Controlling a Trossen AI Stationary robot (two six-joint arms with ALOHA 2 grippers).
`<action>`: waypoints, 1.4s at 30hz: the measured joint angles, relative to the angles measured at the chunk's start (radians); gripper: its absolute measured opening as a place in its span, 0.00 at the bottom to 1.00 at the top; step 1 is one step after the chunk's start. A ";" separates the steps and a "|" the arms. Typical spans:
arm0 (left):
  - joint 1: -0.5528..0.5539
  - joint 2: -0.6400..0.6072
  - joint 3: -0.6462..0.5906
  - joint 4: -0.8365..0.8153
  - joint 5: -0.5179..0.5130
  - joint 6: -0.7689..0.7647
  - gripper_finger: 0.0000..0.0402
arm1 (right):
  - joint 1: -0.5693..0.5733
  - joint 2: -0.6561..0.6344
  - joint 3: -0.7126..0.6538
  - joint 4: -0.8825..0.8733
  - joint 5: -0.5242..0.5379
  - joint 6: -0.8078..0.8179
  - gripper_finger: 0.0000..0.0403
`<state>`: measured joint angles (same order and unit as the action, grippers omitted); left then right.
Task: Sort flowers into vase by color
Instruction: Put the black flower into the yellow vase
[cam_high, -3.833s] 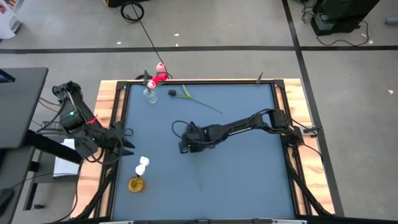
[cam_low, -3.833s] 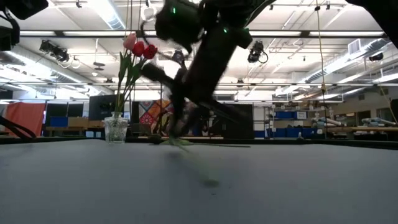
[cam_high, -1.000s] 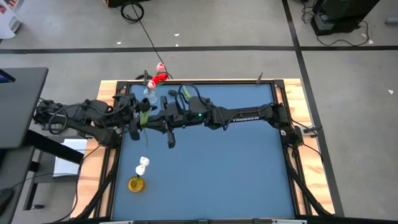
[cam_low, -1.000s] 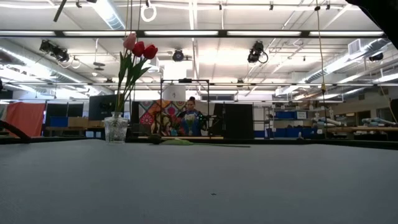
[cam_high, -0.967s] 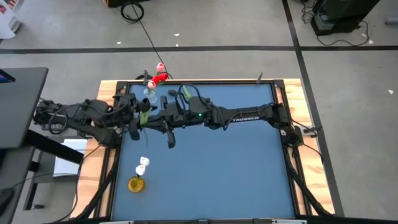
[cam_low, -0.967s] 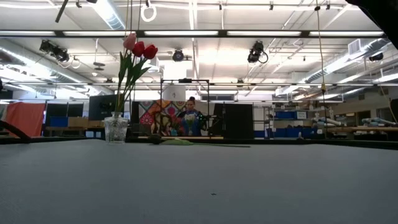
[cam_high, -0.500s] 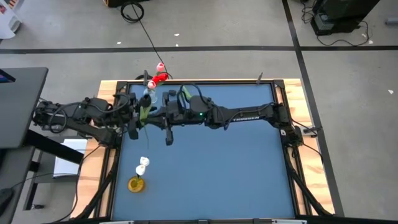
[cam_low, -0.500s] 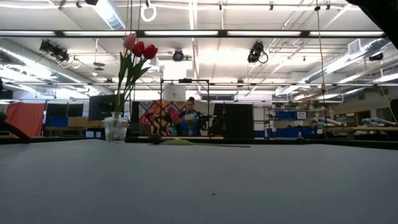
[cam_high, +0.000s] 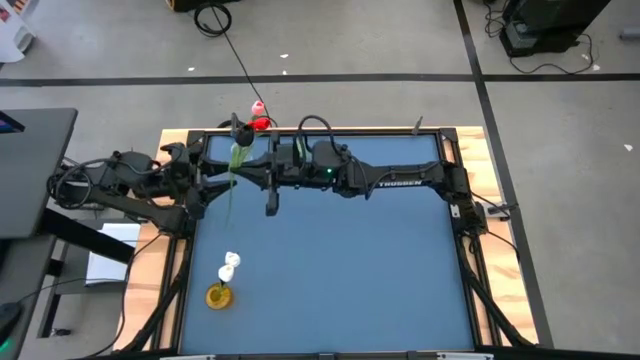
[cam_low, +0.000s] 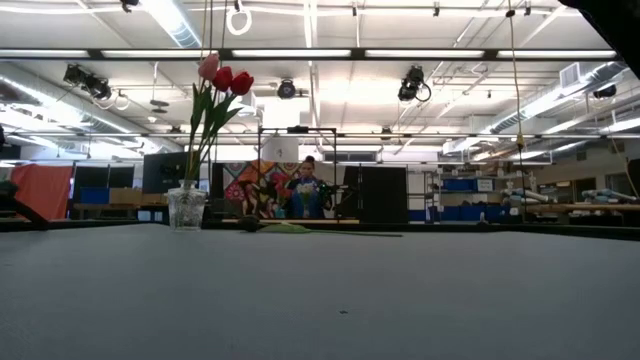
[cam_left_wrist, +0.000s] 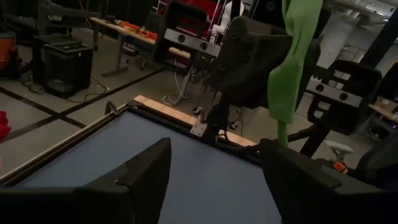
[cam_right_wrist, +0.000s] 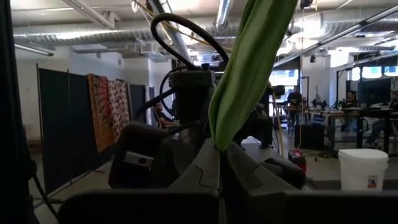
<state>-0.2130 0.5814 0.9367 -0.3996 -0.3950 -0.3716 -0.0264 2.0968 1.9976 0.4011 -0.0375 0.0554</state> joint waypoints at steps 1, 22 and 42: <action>0.000 -0.002 0.000 0.000 0.000 0.001 0.63 | -0.001 0.000 0.000 -0.002 0.000 0.001 0.02; -0.001 -0.017 0.045 -0.063 0.019 0.000 0.64 | -0.040 0.001 0.000 -0.147 -0.057 -0.029 0.02; 0.009 0.160 0.043 0.092 0.021 0.050 0.56 | -0.027 0.001 0.000 -0.121 -0.091 0.022 0.02</action>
<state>-0.2043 0.7409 0.9794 -0.3080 -0.3737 -0.3214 -0.0536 2.0975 1.9972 0.2806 -0.1280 0.0771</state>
